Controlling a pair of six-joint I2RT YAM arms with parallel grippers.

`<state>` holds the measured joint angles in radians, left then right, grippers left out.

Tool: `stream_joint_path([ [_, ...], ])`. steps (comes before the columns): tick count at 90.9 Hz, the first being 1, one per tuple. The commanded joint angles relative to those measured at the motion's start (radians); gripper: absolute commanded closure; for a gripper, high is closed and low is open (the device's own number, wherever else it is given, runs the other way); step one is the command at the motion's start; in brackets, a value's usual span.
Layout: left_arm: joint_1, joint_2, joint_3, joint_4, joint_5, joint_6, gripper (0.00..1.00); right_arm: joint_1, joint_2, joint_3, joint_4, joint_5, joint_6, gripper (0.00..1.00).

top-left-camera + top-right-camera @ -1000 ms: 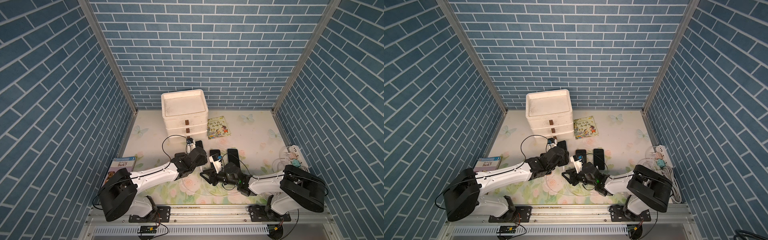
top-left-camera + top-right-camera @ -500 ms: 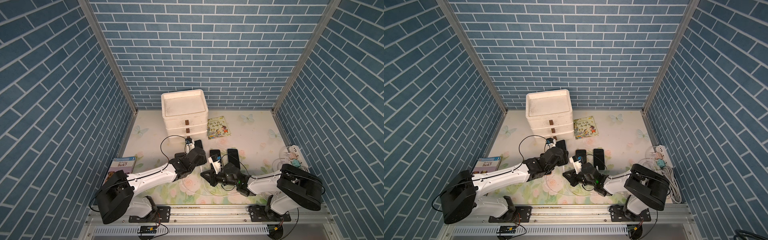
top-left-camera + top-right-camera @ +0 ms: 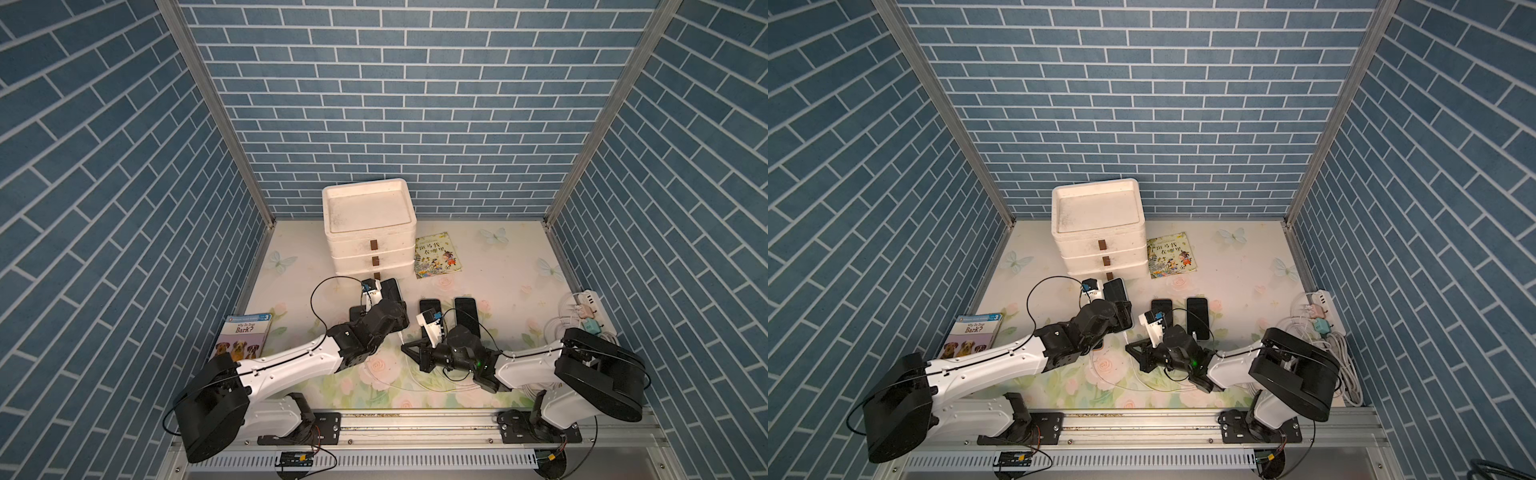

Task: Unplug the charging cable from the phone
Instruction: Remove the charging cable from the phone.

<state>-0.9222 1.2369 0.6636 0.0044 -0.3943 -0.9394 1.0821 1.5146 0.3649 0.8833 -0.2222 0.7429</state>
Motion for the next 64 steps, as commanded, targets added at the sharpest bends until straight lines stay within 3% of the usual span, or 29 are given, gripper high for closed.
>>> stream_joint_path([
  [1, -0.001, -0.043, -0.004, 0.088, -0.071, -0.009, 1.00, 0.007, -0.016, 0.002, -0.034, -0.003, -0.031, 0.97],
  [44, -0.004, -0.060, 0.008, 0.040, -0.124, -0.010, 1.00, 0.012, -0.010, 0.017, -0.109, 0.024, -0.057, 0.94],
  [64, -0.003, 0.015, 0.041, -0.051, -0.126, 0.000, 1.00, 0.012, 0.038, 0.032, -0.119, 0.026, -0.055, 0.66],
])
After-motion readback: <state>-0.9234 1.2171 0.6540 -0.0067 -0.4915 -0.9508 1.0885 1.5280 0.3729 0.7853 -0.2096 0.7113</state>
